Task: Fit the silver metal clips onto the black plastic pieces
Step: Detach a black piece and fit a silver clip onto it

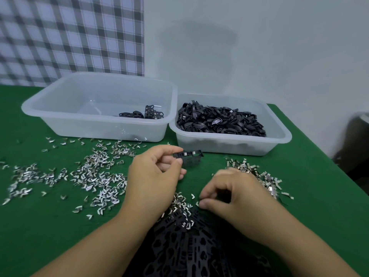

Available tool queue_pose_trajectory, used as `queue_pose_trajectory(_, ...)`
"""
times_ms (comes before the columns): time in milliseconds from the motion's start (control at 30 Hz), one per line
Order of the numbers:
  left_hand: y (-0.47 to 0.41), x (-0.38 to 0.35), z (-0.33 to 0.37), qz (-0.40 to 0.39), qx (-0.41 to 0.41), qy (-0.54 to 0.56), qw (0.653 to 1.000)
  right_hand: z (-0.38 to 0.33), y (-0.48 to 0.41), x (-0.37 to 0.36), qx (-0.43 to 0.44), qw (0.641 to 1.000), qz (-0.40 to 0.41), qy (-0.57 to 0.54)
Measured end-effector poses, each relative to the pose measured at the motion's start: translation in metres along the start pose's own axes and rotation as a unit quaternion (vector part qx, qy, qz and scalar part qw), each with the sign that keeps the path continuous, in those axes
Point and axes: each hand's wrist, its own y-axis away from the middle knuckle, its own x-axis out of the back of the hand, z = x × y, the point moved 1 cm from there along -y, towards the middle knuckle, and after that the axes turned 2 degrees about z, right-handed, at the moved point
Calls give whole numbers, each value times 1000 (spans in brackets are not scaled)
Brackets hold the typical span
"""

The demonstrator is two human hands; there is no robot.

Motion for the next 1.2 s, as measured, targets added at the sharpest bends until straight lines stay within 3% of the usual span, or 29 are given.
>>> queue_pose_trajectory(700,2,-4,2,-36,11,22,999,-4,-4,-10,115,988,-17,103)
queue_pose_trajectory(800,2,-5,3,-50,22,28,998,0,-4,-6,85,992,76,48)
queue_pose_trajectory(967,5,-6,5,-80,47,47,995,3,-5,-4,75,967,244,-2)
queue_pose_trajectory(1200,7,-8,9,-108,52,57,991,3,-7,-9,114,945,306,-13)
